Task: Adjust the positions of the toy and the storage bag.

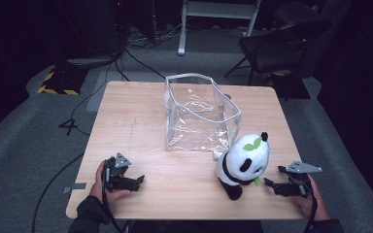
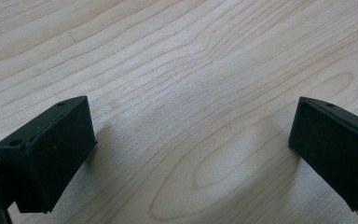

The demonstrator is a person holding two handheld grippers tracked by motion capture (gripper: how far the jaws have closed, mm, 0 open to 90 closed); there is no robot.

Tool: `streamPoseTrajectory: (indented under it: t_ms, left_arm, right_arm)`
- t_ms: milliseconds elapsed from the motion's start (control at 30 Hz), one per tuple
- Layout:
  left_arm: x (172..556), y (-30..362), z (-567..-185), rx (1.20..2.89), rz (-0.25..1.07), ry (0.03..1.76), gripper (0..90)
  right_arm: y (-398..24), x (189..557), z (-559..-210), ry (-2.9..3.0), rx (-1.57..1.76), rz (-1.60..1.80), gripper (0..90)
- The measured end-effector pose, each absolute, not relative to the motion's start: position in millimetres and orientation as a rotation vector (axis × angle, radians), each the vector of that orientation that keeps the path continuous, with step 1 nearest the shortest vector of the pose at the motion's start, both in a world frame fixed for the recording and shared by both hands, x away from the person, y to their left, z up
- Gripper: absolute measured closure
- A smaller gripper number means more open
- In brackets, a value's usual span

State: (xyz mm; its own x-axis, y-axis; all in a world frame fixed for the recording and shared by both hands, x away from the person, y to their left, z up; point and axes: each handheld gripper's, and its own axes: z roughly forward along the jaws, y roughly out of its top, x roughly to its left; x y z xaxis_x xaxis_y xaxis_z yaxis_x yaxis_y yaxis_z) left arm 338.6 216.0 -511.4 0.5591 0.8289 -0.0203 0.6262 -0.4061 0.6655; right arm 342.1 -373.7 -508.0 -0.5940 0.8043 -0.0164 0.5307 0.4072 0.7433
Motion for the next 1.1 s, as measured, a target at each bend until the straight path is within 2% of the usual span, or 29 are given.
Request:
streamPoseTrajectory:
  t_ms: [300, 400, 533, 1100]
  left_arm:
    - [337.1, 216.2, -511.2, 2.168, 0.421, 1.160, 0.5]
    - [337.1, 216.2, -511.2, 2.167, 0.420, 1.160, 0.5]
    - [337.2, 216.3, -511.2, 2.167, 0.419, 1.159, 0.5]
    - [337.1, 216.2, -511.3, 2.166, 0.418, 1.160, 0.5]
  right_arm:
    - [-371.7, 338.4, -506.0, 2.345, 1.038, 0.997, 16.3]
    - [-371.8, 341.0, -504.5, 2.366, 1.029, 1.005, 21.4]
    - [-367.5, 343.0, -500.2, 2.364, 1.019, 1.034, 23.0]
    - [-334.8, 347.2, -487.8, 2.426, 0.867, 1.082, 22.5]
